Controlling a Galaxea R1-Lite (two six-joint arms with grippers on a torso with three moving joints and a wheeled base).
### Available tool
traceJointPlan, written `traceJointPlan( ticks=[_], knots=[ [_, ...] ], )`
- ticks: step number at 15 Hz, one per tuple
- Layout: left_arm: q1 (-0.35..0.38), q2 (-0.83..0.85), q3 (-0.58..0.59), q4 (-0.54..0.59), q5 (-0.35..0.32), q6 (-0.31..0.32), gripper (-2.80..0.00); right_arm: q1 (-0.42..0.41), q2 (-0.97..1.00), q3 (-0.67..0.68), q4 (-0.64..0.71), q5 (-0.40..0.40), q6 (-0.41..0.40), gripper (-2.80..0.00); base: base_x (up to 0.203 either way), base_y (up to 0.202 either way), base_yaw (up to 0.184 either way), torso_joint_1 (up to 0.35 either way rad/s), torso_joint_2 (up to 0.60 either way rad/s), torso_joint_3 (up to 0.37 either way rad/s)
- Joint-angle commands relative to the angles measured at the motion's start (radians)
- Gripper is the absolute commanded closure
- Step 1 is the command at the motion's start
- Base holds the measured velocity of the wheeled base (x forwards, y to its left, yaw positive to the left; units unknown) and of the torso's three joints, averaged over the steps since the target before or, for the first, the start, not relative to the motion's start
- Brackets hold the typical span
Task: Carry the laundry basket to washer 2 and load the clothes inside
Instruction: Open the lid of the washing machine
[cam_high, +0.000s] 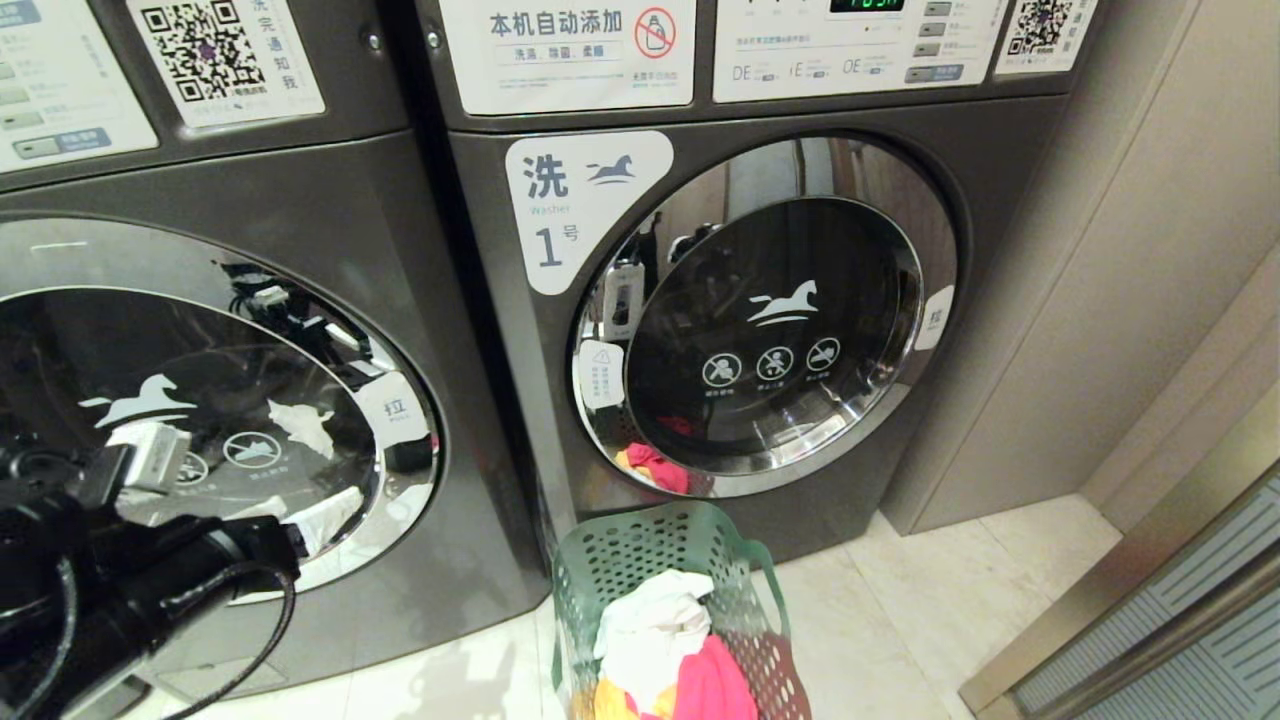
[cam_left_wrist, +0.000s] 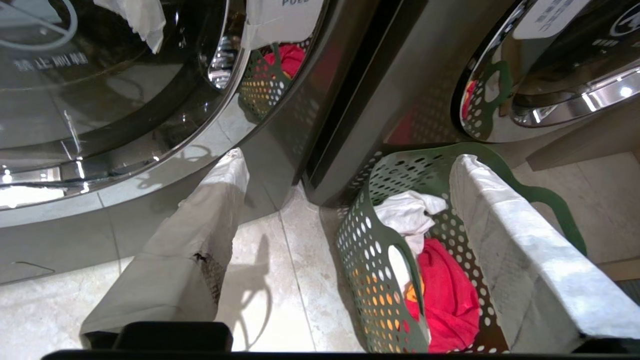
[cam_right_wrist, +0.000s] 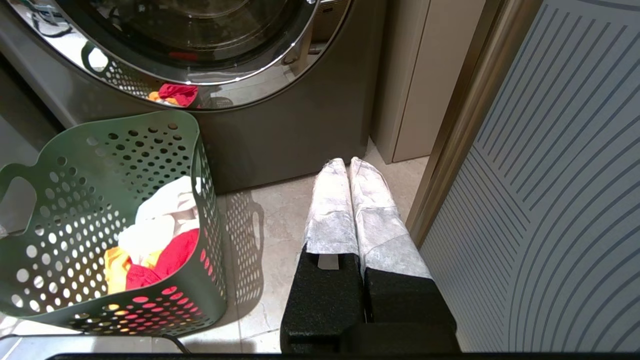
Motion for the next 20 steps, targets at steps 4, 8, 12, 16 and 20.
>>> traceJointPlan(
  ticks=[4,8,12,16,20],
  knots=[
    [0.014,0.203,-0.022,-0.149,-0.003,-0.006,-2.8,0.0,0.002,0.008,0.0,0.0,0.0,0.0,0.0,0.0,0.0,0.0,0.0,0.0],
    [0.033,0.326,-0.152,-0.267,-0.03,-0.013,-2.8,0.0,0.002,0.008,0.0,0.0,0.0,0.0,0.0,0.0,0.0,0.0,0.0,0.0],
    [0.044,0.405,-0.248,-0.272,-0.041,0.009,-2.8,0.0,0.002,0.008,0.0,0.0,0.0,0.0,0.0,0.0,0.0,0.0,0.0,0.0],
    [0.044,0.464,-0.307,-0.278,-0.041,0.04,-2.8,0.0,0.002,0.008,0.0,0.0,0.0,0.0,0.0,0.0,0.0,0.0,0.0,0.0],
    [0.04,0.5,-0.332,-0.301,-0.125,0.036,-2.8,0.0,0.002,0.008,0.0,0.0,0.0,0.0,0.0,0.0,0.0,0.0,0.0,0.0]
  ],
)
